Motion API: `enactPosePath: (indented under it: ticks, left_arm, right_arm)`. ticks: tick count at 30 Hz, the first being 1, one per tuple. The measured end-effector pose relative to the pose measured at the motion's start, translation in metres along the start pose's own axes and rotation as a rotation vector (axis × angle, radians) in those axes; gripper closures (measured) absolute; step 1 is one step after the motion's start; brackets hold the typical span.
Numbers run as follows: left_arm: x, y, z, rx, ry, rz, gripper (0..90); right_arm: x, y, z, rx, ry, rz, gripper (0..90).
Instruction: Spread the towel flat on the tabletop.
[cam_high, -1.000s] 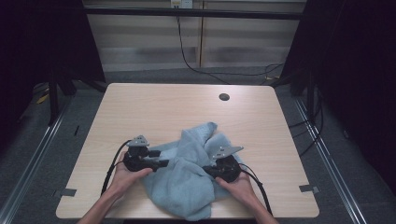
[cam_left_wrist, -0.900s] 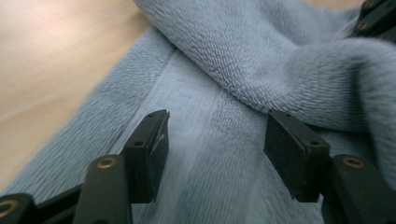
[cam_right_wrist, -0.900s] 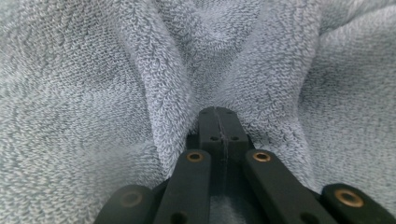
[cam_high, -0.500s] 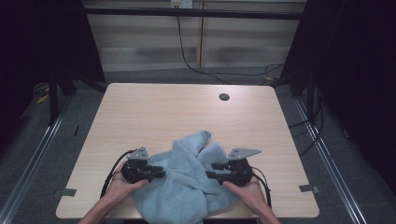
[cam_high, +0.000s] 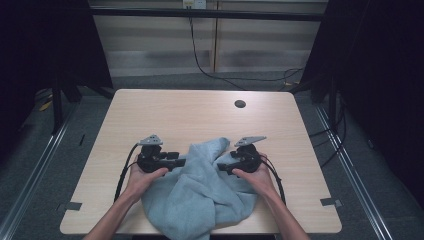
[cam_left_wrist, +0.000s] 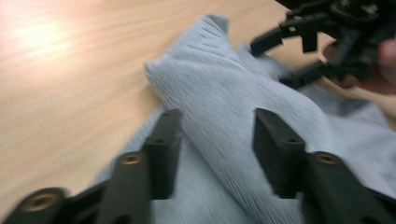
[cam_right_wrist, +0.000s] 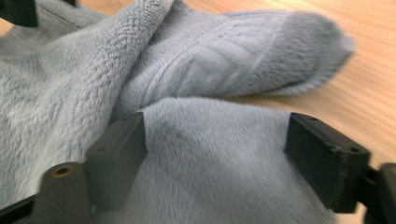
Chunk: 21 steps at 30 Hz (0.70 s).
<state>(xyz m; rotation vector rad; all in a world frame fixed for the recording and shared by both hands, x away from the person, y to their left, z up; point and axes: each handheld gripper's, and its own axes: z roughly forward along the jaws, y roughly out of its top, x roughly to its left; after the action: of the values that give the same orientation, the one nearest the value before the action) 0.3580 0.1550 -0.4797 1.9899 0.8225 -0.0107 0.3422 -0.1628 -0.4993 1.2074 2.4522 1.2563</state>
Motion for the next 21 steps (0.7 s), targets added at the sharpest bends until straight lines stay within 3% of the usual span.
enactPosePath:
  ticks: [1,3,4,6,8,10,12,13,15,18,21]
  left_arm:
    - [-0.001,-0.002,0.012,0.036,-0.004,0.016,33.4]
    - [-0.002,-0.005,0.020,0.064,-0.009,0.014,28.9]
    - [-0.002,-0.005,0.022,0.076,-0.022,0.019,28.0]
    - [-0.004,-0.007,0.026,0.101,-0.004,0.023,29.6]
    - [-0.006,-0.011,0.028,0.111,-0.030,0.038,43.7]
    - [-0.009,-0.011,0.027,0.107,-0.053,0.073,58.9]
    - [-0.012,-0.011,0.025,0.096,-0.049,0.097,71.1]
    - [-0.012,-0.010,0.024,0.091,-0.047,0.103,74.6]
    - [-0.012,-0.010,0.021,0.071,-0.050,0.091,79.2]
    - [-0.009,-0.007,0.011,0.046,-0.057,0.082,81.3]
    - [-0.006,-0.005,-0.003,-0.004,-0.054,0.066,82.4]
  right_arm:
    - [0.006,-0.001,0.008,0.024,-0.004,-0.031,16.1]
    - [0.012,-0.003,0.011,0.026,-0.017,-0.069,15.9]
    - [0.014,-0.003,0.012,0.028,-0.016,-0.072,16.0]
    - [0.018,-0.007,0.014,0.012,-0.039,-0.092,16.5]
    - [0.025,-0.008,0.016,0.025,-0.086,-0.131,18.4]
    - [0.030,-0.009,0.016,0.036,-0.125,-0.155,27.0]
    - [0.031,-0.010,0.013,0.018,-0.133,-0.153,46.1]
    - [0.031,-0.012,0.011,0.005,-0.130,-0.152,51.4]
    - [0.032,-0.012,0.009,0.005,-0.107,-0.147,67.2]
    - [0.029,-0.010,0.008,0.014,-0.064,-0.103,73.8]
    - [0.019,-0.007,0.003,0.002,-0.005,-0.018,75.1]
